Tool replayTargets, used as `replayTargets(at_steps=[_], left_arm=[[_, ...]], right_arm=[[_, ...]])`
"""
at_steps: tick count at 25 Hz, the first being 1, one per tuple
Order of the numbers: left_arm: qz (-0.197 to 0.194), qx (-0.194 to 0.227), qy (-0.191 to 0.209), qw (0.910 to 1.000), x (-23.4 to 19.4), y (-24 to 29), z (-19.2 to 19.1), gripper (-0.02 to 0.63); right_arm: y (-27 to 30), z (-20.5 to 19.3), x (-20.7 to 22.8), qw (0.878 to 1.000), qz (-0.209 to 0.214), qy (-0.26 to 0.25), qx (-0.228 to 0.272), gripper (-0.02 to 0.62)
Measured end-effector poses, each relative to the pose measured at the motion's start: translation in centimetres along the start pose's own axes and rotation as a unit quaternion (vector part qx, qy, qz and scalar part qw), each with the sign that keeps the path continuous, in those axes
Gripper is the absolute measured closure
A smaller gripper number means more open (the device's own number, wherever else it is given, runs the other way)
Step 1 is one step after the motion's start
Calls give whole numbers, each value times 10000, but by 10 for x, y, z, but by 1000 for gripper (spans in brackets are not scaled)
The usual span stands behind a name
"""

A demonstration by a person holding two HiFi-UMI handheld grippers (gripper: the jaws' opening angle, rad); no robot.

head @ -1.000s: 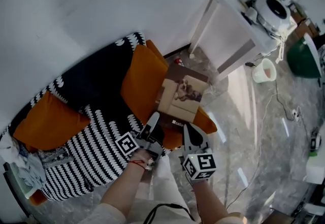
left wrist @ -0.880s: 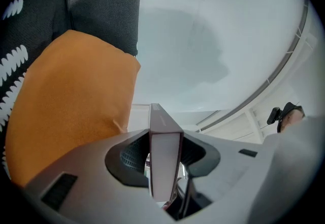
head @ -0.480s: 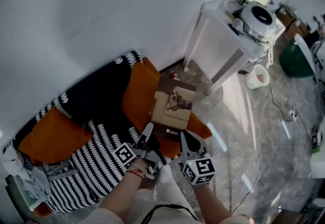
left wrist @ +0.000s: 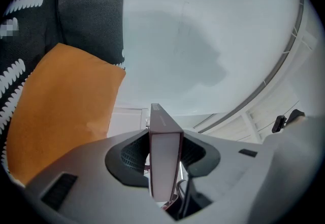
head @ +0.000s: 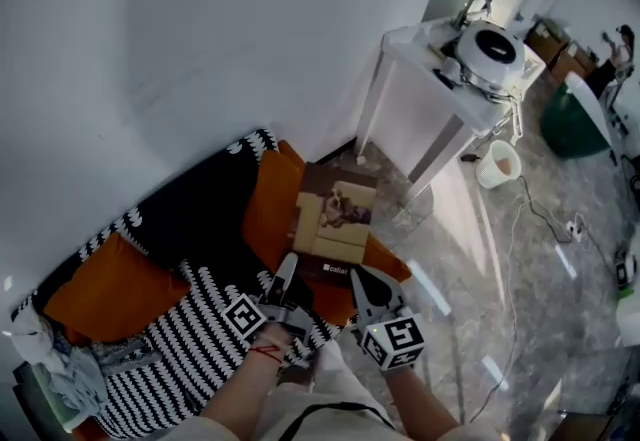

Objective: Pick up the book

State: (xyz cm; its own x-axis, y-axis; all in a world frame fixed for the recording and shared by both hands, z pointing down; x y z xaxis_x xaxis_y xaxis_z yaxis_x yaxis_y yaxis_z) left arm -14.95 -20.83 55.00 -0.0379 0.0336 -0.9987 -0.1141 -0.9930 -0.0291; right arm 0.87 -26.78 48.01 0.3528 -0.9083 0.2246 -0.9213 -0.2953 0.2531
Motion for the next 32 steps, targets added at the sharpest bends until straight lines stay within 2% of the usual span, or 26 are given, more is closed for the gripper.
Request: replayTargets(at_steps=[11,25,32], left_arm=[[-91,128,34,9999,22,-10,10,440],[-191,143,17,9997,49,-16,18,440],[-169,73,-36,9998,54,-17,21,440]], right_arm=[[-15,20,-16,9987,192,-465,32,581],[-17,39,-34,9975,394,-587,50,581],[-18,43,-36,9977,332,-576,97,581]])
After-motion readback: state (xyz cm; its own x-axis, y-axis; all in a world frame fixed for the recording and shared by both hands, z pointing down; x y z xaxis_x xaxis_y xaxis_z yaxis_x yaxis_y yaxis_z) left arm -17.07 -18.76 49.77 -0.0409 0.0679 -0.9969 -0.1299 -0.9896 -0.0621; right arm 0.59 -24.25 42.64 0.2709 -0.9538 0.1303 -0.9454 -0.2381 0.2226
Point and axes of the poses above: the fingertips, and each gripper's own axes: y forward along the fingers, x to its right, z out of its top, the point moved 5 cm from there along -y, backward along the fingers, and after that the axes turned 8 degrees about z, right-handed, at the moved point
